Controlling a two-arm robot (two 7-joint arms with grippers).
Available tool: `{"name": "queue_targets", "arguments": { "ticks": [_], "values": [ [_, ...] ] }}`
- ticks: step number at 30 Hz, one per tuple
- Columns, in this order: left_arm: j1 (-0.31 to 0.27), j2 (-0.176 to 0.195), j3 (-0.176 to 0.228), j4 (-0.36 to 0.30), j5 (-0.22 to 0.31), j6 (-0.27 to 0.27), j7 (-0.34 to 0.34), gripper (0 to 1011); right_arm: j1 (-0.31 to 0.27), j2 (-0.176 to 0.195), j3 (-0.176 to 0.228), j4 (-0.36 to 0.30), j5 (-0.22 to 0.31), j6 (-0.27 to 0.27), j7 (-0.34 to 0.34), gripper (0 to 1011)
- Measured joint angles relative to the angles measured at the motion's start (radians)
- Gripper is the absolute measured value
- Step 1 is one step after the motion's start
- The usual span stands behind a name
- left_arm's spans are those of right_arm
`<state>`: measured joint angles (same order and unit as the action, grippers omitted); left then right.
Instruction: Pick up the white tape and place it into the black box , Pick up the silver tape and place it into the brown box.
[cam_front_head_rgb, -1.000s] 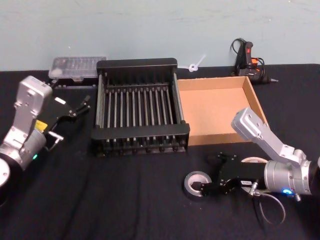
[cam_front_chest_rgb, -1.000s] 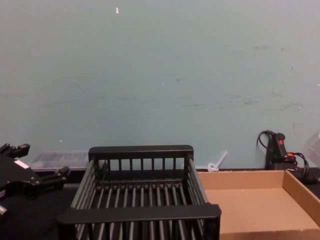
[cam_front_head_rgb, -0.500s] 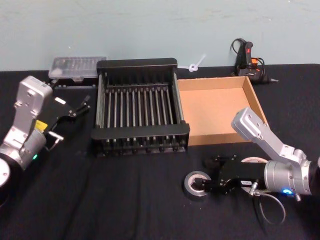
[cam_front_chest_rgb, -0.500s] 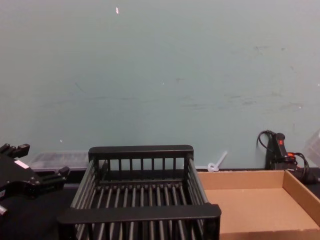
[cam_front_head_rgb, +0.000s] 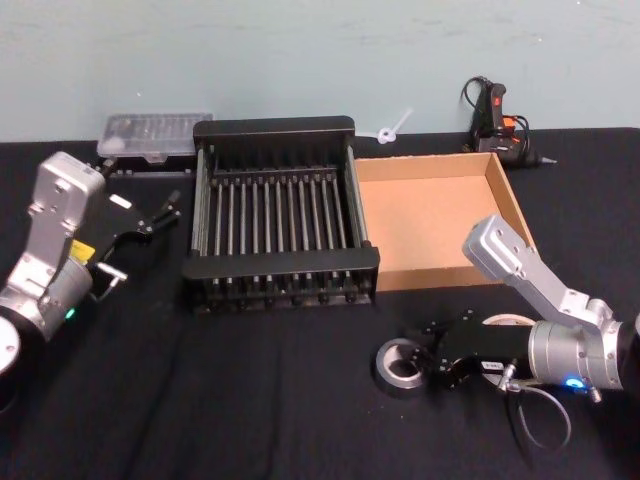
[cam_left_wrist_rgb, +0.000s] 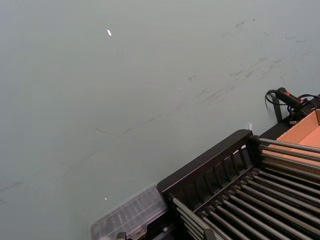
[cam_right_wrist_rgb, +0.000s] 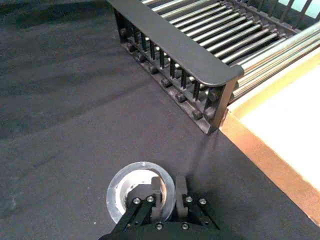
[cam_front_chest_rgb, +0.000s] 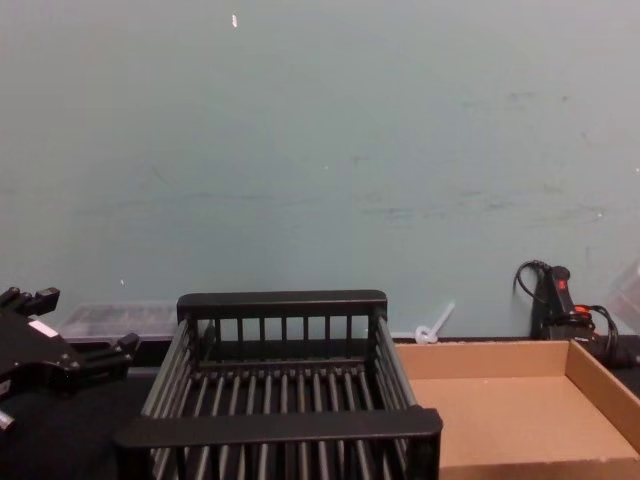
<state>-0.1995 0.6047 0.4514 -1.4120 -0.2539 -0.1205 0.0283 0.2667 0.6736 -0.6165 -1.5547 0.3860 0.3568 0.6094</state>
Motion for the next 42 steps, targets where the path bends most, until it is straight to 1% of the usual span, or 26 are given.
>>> {"name": "queue_targets", "arguments": {
  "ticks": [1,2,4,20,26,31,38,42],
  "values": [
    [0.0,0.0,0.0,0.0,0.0,0.0,0.0,1001,0.0,0.0,0.0,0.0,0.0,0.0,0.0,215],
    [0.0,0.0,0.0,0.0,0.0,0.0,0.0,1001,0.0,0.0,0.0,0.0,0.0,0.0,0.0,172],
    [0.0,0.0,0.0,0.0,0.0,0.0,0.0,1001,0.0,0.0,0.0,0.0,0.0,0.0,0.0,158],
    [0.0,0.0,0.0,0.0,0.0,0.0,0.0,1001,-0.001,0.0,0.004,0.0,0.005,0.0,0.0,158],
    [0.0,0.0,0.0,0.0,0.0,0.0,0.0,1001,-0.008,0.0,0.02,-0.008,0.026,0.003,-0.002,158],
    [0.0,0.0,0.0,0.0,0.0,0.0,0.0,1001,-0.015,0.003,0.042,-0.022,0.048,0.007,-0.015,158],
    [0.0,0.0,0.0,0.0,0.0,0.0,0.0,1001,-0.009,0.003,0.081,-0.025,0.073,0.002,-0.044,158],
    [0.0,0.0,0.0,0.0,0.0,0.0,0.0,1001,0.006,-0.006,0.109,-0.009,0.083,-0.007,-0.073,158]
  ]
}}
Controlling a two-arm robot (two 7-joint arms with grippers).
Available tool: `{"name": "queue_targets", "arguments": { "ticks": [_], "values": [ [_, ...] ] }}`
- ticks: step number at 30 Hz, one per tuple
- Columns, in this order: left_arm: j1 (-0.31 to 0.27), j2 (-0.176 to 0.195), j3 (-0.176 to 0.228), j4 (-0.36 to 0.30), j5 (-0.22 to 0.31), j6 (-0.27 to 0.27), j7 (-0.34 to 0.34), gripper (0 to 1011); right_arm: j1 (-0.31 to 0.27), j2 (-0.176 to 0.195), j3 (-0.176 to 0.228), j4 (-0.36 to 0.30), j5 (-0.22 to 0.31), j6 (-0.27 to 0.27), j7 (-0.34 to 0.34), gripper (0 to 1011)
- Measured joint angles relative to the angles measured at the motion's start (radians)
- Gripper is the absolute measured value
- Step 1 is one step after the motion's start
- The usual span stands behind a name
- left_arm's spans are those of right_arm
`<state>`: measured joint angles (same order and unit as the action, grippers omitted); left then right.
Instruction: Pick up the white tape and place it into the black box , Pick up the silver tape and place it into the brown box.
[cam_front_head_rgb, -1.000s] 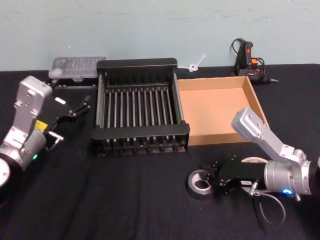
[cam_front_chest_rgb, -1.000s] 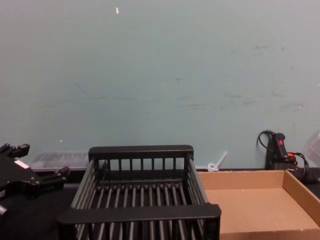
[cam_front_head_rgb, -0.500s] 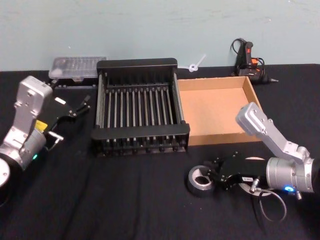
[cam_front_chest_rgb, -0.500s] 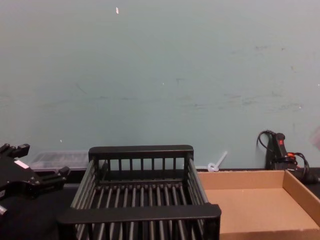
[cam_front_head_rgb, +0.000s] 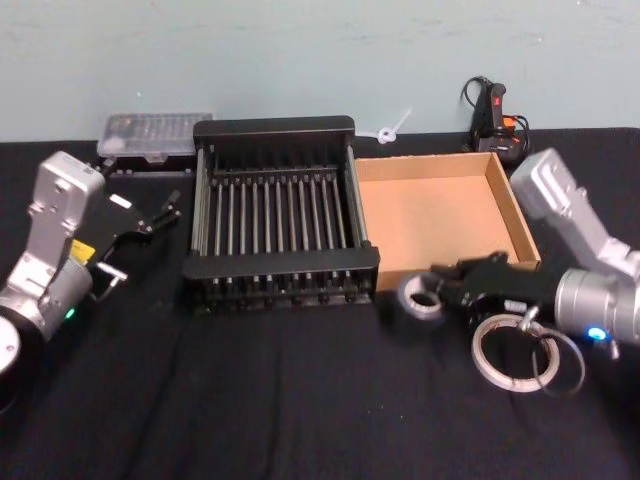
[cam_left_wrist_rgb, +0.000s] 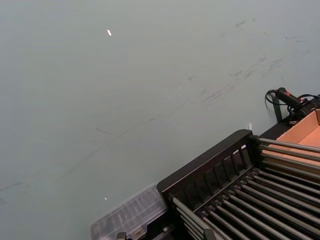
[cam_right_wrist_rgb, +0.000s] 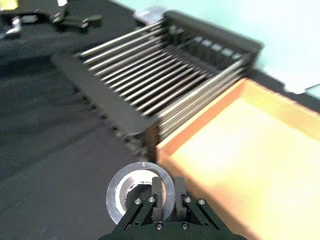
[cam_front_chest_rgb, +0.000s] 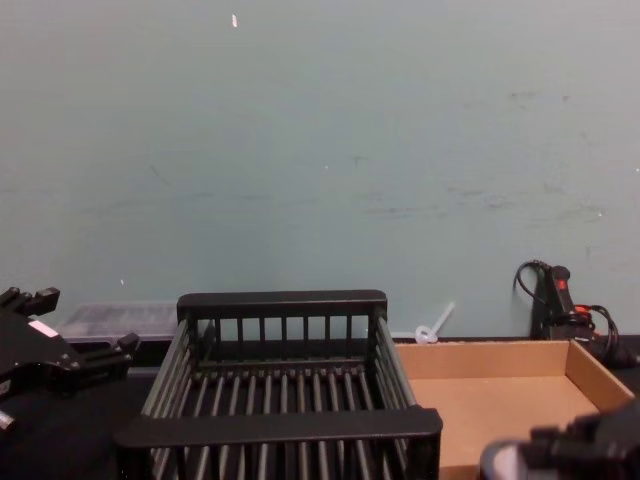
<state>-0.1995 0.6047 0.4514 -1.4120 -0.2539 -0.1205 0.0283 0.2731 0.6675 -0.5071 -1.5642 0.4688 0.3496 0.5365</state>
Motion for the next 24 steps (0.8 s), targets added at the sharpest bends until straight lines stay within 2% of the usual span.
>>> {"name": "queue_targets", "arguments": {
  "ticks": [6,11,24],
  "values": [
    [0.0,0.0,0.0,0.0,0.0,0.0,0.0,1001,0.025,-0.02,0.027,0.031,0.002,-0.006,-0.037,158],
    [0.0,0.0,0.0,0.0,0.0,0.0,0.0,1001,0.062,-0.055,0.047,0.085,-0.007,-0.006,-0.074,158],
    [0.0,0.0,0.0,0.0,0.0,0.0,0.0,1001,0.148,-0.135,0.051,0.228,-0.066,-0.007,-0.114,158]
  ]
}}
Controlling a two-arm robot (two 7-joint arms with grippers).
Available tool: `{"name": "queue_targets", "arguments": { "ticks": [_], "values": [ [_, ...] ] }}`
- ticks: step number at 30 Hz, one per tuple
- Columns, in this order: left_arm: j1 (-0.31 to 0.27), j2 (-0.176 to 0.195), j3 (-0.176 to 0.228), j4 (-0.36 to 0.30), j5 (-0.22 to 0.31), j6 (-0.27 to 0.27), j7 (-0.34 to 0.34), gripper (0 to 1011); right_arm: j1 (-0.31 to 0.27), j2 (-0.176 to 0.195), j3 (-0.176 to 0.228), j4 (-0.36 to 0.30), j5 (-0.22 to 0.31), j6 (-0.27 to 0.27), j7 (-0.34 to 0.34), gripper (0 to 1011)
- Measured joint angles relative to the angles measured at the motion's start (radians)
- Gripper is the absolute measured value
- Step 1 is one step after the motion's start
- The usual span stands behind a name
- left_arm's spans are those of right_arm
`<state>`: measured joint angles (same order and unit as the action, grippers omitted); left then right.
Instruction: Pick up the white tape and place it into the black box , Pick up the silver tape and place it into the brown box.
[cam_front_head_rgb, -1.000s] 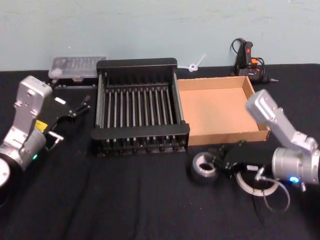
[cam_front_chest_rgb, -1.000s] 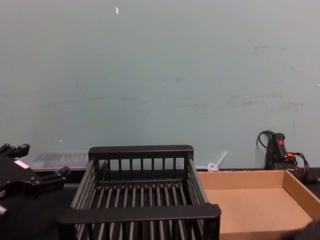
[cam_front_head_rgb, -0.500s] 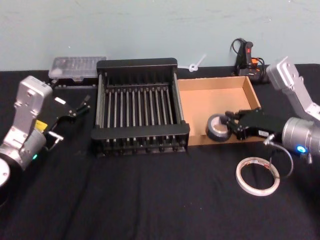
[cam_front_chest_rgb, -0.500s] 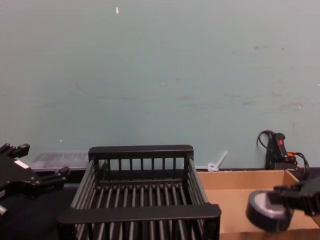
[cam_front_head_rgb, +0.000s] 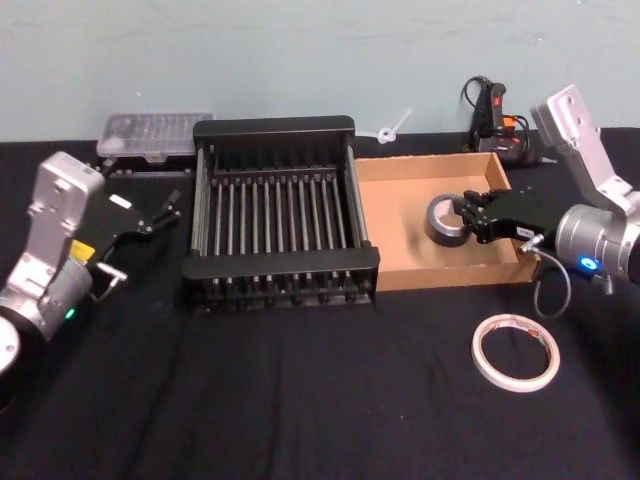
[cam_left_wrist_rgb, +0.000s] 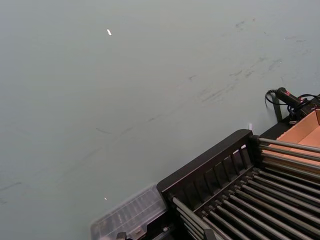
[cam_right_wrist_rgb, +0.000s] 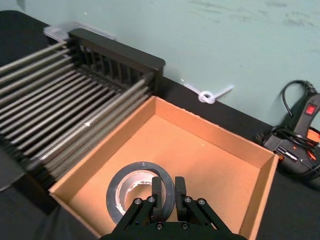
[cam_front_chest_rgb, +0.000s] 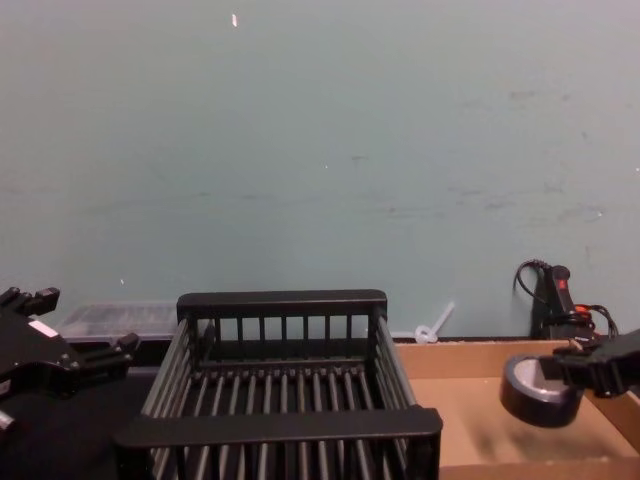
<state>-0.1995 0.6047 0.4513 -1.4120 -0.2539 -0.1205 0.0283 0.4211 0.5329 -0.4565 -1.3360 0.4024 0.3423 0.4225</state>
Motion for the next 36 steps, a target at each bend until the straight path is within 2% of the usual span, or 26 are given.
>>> {"name": "queue_targets", "arguments": {
  "ticks": [3,13,29,36],
  "values": [
    [0.0,0.0,0.0,0.0,0.0,0.0,0.0,1001,0.02,-0.025,-0.004,0.047,-0.021,-0.004,-0.009,158],
    [0.0,0.0,0.0,0.0,0.0,0.0,0.0,1001,0.052,-0.077,-0.005,0.136,-0.065,-0.021,-0.038,158],
    [0.0,0.0,0.0,0.0,0.0,0.0,0.0,1001,0.048,-0.069,-0.006,0.124,-0.06,-0.02,-0.035,158],
    [0.0,0.0,0.0,0.0,0.0,0.0,0.0,1001,0.047,-0.068,-0.006,0.121,-0.059,-0.019,-0.034,329]
  ]
}}
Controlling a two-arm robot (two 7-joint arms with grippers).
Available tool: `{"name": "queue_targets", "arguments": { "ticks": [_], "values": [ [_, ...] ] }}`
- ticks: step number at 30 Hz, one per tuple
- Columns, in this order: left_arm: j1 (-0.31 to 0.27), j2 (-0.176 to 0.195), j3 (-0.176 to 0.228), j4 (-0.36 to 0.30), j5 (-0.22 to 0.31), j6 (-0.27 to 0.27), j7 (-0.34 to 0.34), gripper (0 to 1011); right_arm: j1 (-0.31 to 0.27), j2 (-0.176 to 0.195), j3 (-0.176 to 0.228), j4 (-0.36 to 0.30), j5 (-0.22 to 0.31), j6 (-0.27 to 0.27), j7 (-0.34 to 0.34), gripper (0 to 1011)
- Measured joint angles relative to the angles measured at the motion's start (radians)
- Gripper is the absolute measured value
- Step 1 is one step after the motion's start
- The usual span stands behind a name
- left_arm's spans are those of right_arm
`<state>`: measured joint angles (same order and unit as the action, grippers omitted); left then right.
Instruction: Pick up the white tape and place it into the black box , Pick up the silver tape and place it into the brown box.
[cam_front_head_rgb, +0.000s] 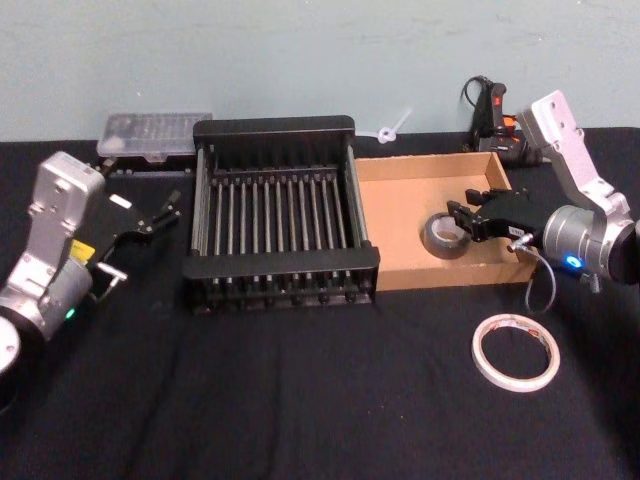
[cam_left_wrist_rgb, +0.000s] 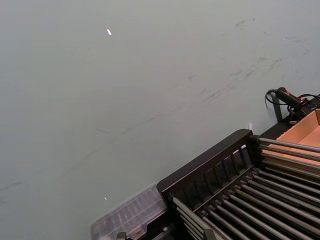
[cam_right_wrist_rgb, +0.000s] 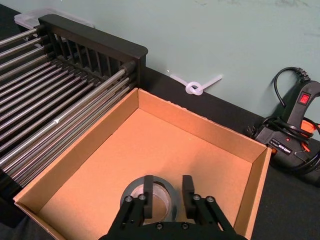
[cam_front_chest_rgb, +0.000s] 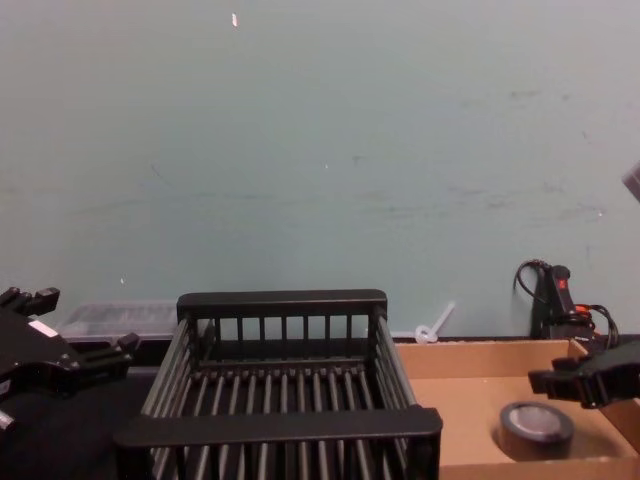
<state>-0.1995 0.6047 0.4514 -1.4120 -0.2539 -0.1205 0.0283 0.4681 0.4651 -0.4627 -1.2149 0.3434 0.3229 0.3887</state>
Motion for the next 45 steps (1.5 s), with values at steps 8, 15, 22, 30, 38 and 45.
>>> {"name": "queue_targets", "arguments": {
  "ticks": [8,15,22,30,38,45],
  "values": [
    [0.0,0.0,0.0,0.0,0.0,0.0,0.0,1001,-0.001,0.001,0.0,-0.001,0.001,0.001,0.001,592],
    [0.0,0.0,0.0,0.0,0.0,0.0,0.0,1001,-0.001,0.001,0.0,-0.002,0.002,0.001,0.002,805],
    [0.0,0.0,0.0,0.0,0.0,0.0,0.0,1002,-0.001,0.002,0.0,-0.002,0.002,0.001,0.002,1000],
    [0.0,0.0,0.0,0.0,0.0,0.0,0.0,1001,-0.012,0.0,0.017,-0.017,0.0,0.006,0.002,1002],
    [0.0,0.0,0.0,0.0,0.0,0.0,0.0,1001,-0.042,0.013,0.051,-0.07,-0.002,0.035,0.0,1002],
    [0.0,0.0,0.0,0.0,0.0,0.0,0.0,1001,-0.115,0.062,0.103,-0.183,0.008,0.072,-0.001,1002]
  ]
}}
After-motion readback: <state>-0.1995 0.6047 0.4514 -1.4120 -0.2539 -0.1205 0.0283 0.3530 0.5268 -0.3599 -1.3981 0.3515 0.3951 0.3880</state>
